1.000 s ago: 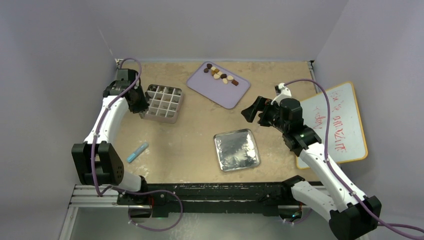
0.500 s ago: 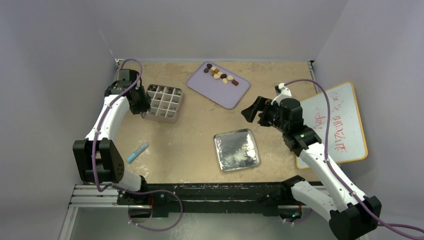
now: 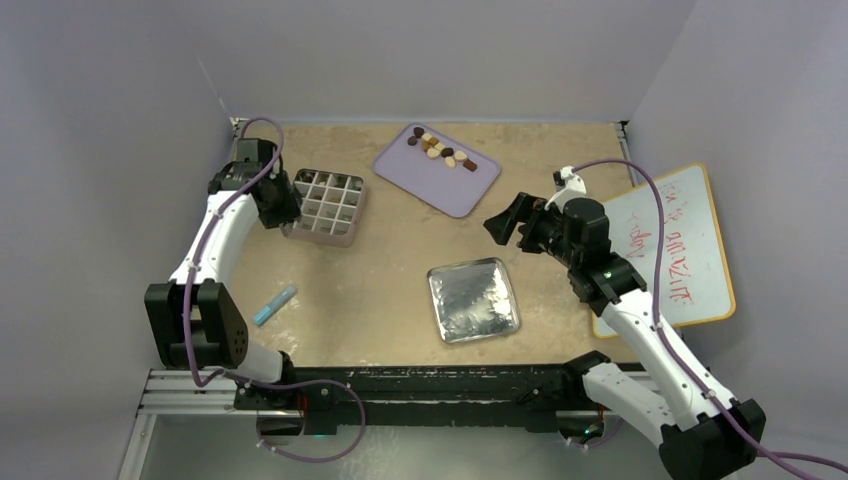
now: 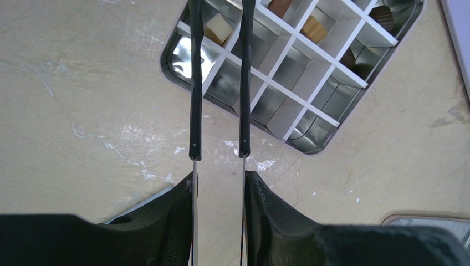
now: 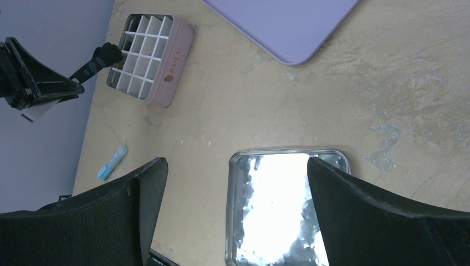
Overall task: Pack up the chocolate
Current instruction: Place the fake chocolate in the packing box, then pick up the fake chocolate from the plate.
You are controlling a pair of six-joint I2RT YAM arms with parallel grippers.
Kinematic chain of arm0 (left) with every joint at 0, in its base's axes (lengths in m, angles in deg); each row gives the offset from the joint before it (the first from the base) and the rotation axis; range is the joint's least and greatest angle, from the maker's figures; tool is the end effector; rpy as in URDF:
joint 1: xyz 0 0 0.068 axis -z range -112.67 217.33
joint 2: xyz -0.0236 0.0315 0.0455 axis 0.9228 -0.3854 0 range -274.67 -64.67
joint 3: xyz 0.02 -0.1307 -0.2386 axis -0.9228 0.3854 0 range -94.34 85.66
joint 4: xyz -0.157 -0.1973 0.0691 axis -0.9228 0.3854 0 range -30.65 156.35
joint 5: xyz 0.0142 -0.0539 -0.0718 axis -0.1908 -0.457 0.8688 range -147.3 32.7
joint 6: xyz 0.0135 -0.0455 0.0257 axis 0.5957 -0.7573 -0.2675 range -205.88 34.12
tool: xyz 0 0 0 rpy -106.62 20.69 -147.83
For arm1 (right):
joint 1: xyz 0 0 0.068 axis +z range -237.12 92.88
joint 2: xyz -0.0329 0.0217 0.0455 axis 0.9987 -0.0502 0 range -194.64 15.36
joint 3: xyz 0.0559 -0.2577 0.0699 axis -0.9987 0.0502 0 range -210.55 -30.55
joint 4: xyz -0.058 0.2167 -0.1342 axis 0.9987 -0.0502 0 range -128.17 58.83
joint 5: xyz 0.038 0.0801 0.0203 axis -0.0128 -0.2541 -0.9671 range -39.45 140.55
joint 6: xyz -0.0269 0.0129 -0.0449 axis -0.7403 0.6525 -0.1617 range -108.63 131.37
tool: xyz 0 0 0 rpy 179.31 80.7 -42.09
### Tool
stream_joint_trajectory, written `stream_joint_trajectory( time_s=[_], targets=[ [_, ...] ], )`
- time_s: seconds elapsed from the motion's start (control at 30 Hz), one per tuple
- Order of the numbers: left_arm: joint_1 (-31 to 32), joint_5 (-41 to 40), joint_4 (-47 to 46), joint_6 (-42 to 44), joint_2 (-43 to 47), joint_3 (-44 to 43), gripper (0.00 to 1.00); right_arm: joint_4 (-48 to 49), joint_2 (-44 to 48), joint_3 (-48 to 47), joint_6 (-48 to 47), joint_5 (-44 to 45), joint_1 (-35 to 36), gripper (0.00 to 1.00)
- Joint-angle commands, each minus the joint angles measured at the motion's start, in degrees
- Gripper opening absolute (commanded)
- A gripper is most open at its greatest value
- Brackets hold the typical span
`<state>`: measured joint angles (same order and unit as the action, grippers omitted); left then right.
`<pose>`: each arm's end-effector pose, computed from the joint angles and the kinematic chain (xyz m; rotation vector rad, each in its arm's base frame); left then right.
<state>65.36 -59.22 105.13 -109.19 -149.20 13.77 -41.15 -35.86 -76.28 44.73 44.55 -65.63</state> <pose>0.3041 0.0117 0.2878 -0.5793 2.5268 -0.0931 0.1937 0.0804 0.3263 0.1216 1.9050 0.7571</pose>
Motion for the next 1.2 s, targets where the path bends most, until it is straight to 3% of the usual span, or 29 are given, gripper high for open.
stream_joint_trajectory(
  time_s=[0.0, 0.17, 0.3, 0.5, 0.77, 1.0, 1.17],
  targets=[
    [-0.25, 0.31, -1.66, 1.19, 2.92, -3.98, 0.31, 1.23, 1.44, -1.03, -0.41, -0.24, 0.30, 0.97],
    [1.44, 1.56, -1.37, 1.98, 1.93, -7.83, 0.31, 1.10, 1.73, -1.05, -0.30, -0.33, 0.31, 0.98],
    [7.19, 1.31, -0.70, 2.45, -1.20, -13.72, 0.31, 1.01, 2.16, -1.08, -0.23, -0.20, 0.36, 0.97],
    [16.52, 0.85, -0.60, 2.99, -10.12, -24.04, 0.30, 0.60, 3.17, -0.46, -0.28, 0.44, 0.32, 0.98],
    [26.21, 3.56, -7.01, 6.69, -22.98, -33.72, 0.31, -0.23, 4.11, -0.02, -0.84, 1.68, 0.32, 0.98],
    [26.94, 7.94, -12.57, 7.39, -33.06, -38.98, 0.31, -0.72, 4.04, -0.39, -0.84, 1.84, 0.30, 0.97],
    [26.94, 6.37, -13.62, 8.69, -38.86, -42.51, 0.32, -1.27, 4.48, -0.83, -1.43, 3.02, 0.37, 0.98]
  ],
)
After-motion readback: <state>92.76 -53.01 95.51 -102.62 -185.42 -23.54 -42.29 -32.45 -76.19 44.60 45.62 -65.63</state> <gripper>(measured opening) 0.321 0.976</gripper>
